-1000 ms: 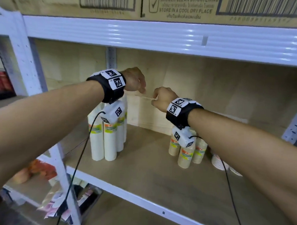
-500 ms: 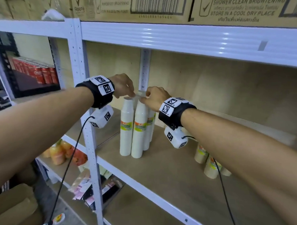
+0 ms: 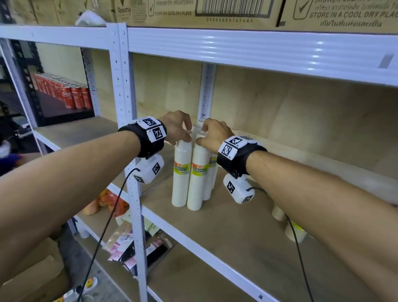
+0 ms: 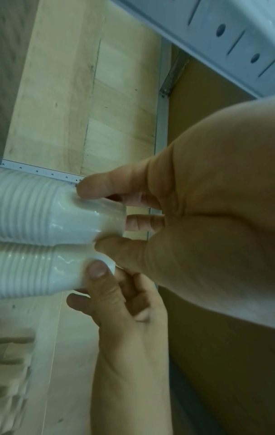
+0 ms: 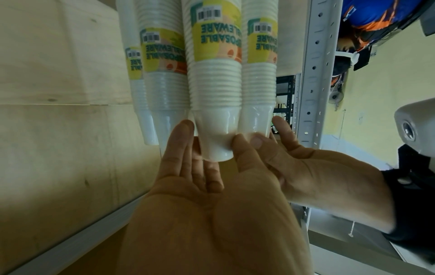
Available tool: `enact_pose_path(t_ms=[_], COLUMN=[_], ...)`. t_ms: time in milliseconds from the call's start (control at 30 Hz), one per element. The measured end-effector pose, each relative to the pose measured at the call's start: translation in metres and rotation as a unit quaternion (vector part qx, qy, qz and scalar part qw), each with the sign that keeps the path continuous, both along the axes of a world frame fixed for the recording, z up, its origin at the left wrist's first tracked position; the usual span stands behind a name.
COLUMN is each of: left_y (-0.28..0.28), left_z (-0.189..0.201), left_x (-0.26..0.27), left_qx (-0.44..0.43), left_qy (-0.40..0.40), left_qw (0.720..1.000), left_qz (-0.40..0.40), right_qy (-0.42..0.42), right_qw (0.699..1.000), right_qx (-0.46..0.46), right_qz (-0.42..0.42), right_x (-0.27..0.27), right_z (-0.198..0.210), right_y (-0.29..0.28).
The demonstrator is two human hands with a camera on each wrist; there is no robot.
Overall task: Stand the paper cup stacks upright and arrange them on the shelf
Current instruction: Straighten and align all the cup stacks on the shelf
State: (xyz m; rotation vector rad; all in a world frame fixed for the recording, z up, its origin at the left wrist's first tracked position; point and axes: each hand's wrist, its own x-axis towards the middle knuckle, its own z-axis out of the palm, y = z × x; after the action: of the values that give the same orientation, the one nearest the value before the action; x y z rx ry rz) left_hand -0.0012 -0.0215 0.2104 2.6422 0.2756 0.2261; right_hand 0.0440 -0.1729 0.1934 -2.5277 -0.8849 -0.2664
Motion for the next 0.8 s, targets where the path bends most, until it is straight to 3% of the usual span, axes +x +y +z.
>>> enact_pose_path(t_ms=[267,533,800], left_y=[-0.005,-0.037,-0.09], left_z=[0.0,0.02,0.03], left_x=[-0.003,0.008,0.051], left_qx=[0.003,0.006,-0.001], left_qy=[0.001,0.005,0.003], left_qw=[1.0,0.998,0.991], left_qz=[-0.008,-0.061,-0.137], right_qy=[0.024,0.049,0.053], right_qw=[0.999,0.998,0.994], right_qx=[0.022,0.007,-0.003], right_qz=[0.013,-0.027,-0.091], right_x=[-0.008,-0.001,0.031], right_z=[0.005,0.025,0.037], right_y=[-0.011,-0.045,-0.104])
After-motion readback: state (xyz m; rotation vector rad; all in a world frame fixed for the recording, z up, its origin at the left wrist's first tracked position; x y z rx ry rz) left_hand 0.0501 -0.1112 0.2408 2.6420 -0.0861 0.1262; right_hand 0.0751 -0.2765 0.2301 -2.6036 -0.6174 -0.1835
